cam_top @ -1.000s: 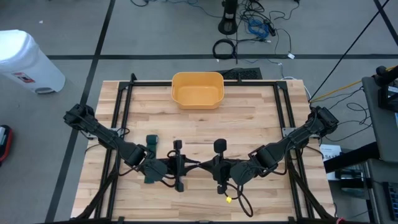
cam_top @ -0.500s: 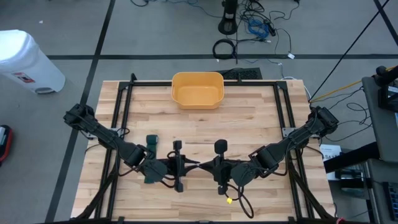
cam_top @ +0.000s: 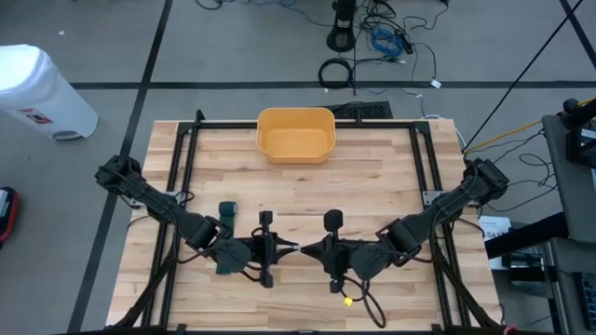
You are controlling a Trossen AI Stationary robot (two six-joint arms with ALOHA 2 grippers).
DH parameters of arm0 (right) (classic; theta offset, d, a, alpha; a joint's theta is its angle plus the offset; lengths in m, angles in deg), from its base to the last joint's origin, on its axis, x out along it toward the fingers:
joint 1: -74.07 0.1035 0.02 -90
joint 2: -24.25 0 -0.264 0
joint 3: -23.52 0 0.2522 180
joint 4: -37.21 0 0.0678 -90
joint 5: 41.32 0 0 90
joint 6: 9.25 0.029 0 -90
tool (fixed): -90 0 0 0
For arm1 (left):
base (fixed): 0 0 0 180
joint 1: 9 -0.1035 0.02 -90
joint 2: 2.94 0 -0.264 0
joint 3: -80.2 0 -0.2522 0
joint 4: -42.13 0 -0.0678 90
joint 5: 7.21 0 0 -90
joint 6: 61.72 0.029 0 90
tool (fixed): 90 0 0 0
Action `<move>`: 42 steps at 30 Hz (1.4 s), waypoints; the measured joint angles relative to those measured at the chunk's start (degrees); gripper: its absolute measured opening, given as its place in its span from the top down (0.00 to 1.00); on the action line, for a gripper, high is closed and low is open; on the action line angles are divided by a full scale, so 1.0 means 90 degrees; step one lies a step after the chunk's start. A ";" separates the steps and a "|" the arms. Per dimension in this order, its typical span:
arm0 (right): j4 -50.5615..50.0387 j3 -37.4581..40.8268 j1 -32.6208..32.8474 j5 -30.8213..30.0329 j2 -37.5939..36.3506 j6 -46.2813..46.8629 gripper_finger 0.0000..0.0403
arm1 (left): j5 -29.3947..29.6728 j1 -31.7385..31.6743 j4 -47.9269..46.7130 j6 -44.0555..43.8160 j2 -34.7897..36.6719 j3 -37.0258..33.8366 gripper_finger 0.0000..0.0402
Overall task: Roll bandage
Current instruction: Open the transparent zip bag
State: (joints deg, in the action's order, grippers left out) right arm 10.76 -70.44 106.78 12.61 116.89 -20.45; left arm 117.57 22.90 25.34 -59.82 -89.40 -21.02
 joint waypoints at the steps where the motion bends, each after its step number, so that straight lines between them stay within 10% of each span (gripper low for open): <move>1: 0.0007 0.0000 0.0031 -0.0007 -0.0030 0.0000 1.00 | 0.0000 0.0000 -0.0041 -0.0001 0.0002 0.0002 0.91; 42: -0.0446 -0.0002 0.1242 -0.0024 -0.0868 0.0173 1.00 | -0.0683 0.0138 -0.0186 -0.0127 0.0002 0.0000 0.91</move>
State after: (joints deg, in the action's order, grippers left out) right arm 6.74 -70.47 117.96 12.39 109.08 -18.90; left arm 111.43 24.15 23.66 -60.96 -89.38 -21.02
